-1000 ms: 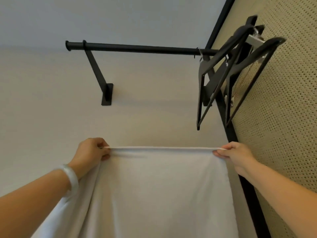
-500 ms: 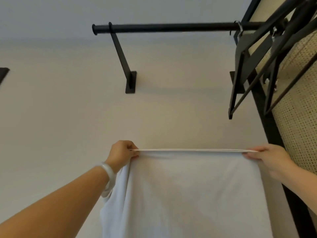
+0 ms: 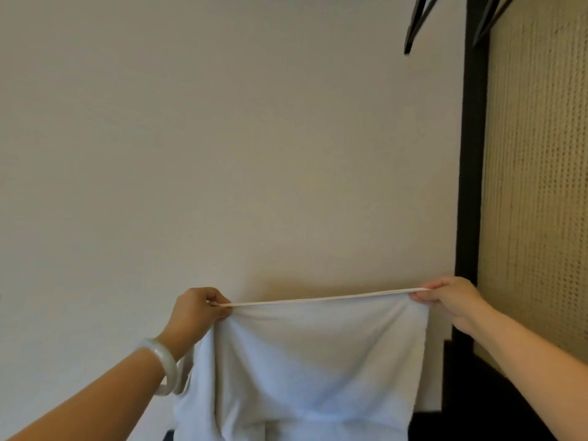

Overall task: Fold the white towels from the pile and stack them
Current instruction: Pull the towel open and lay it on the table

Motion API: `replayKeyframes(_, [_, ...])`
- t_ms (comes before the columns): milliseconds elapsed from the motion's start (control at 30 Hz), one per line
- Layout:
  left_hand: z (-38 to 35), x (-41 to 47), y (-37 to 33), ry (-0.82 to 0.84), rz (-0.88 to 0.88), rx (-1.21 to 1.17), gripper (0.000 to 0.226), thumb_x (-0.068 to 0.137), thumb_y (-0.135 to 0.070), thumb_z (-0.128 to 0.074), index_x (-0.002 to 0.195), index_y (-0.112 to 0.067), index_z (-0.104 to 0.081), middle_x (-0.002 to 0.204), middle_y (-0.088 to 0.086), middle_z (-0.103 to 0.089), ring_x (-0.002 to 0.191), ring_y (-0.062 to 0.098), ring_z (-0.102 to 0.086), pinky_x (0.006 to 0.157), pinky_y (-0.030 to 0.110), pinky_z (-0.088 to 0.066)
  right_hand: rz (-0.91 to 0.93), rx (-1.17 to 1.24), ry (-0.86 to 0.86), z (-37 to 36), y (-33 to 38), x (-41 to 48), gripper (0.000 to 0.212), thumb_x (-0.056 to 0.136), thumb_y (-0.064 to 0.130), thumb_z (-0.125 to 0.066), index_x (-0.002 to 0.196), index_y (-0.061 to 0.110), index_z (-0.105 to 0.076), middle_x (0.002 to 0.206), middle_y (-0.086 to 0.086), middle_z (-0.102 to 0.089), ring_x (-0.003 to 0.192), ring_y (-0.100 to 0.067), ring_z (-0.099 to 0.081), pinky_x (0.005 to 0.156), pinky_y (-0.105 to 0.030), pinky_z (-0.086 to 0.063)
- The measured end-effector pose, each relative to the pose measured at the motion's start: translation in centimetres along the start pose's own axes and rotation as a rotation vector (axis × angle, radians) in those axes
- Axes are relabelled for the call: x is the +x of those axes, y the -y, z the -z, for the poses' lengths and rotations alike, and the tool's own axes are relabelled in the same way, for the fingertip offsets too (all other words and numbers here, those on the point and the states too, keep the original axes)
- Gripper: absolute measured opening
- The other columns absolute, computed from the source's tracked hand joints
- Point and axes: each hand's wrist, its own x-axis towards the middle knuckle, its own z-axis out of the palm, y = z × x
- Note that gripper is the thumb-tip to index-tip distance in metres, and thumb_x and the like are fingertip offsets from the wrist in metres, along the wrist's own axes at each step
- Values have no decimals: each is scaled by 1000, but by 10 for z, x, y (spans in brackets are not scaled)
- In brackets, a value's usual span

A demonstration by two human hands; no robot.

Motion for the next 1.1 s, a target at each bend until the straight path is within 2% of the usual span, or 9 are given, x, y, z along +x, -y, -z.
replayKeyframes(67, [-12,-25,20,13,21,9,21,78,-4,-78,64,-20,-74,72,-1,-74,80,17,-68,65,14,-44,-60,42,23,6,-28,-6,48,52,-2,-84,96,-2,-65,106,-24,-67,101,-35,-66,93,-44,-54])
replayKeyframes(233, [-37,-93,69,51,101,23,18,79,-9,-78,71,-23,-73,80,-9,-72,79,3,-62,65,7,-39,-216,60,89,14,-110,-39,26,68,-15,-76,90,-5,-64,102,-25,-69,96,-31,-70,92,-39,-54])
replayKeyframes(367, [-51,-156,101,58,189,18,19,81,-5,-76,80,-23,-70,91,-6,-70,87,13,-63,73,17,-40,-180,-70,18,13,-162,-104,23,72,-2,-81,92,5,-73,97,-7,-73,95,-20,-68,80,-30,-53])
replayKeyframes(500, [-51,-236,126,22,132,48,29,81,-1,-75,84,-29,-67,96,-15,-65,83,3,-62,72,1,-41,-120,-156,30,33,-207,-191,17,79,8,-75,81,26,-75,94,13,-74,87,-2,-70,78,-28,-52])
replayKeyframes(633, [-52,-322,162,150,54,124,36,67,11,-81,75,-22,-71,102,-12,-65,90,-5,-61,78,4,-45,-265,-272,112,63,-255,-267,17,80,0,-71,78,16,-71,95,14,-74,89,-7,-72,71,-24,-52])
replayKeyframes(767, [-59,-386,184,310,46,187,39,66,11,-82,75,-23,-66,108,-9,-61,95,-6,-57,81,-2,-38,-266,-494,154,71,-285,-313,18,82,-6,-68,77,11,-65,105,9,-68,108,-10,-63,84,-22,-47])
replayKeyframes(900, [-66,-416,186,311,-57,239,25,74,7,-78,86,-12,-68,116,-2,-57,95,2,-57,78,20,-49,-46,-811,135,72,-305,-339,32,86,-1,-67,74,27,-59,121,12,-57,112,-2,-49,96,-22,-40])
replayKeyframes(1000, [-66,-427,180,258,-165,349,7,83,-2,-73,88,-8,-71,109,6,-62,90,24,-59,78,38,-54,13,-1106,147,71,-302,-344,35,86,0,-63,84,35,-57,132,10,-50,118,-5,-35,102,-24,-31])
replayKeyframes(1100, [-61,-427,170,263,-219,509,32,87,-30,-49,88,-10,-75,97,6,-65,78,27,-51,71,41,-51,49,-1252,166,55,-294,-353,36,86,-1,-56,92,34,-58,136,6,-50,125,-17,-37,100,-24,-27])
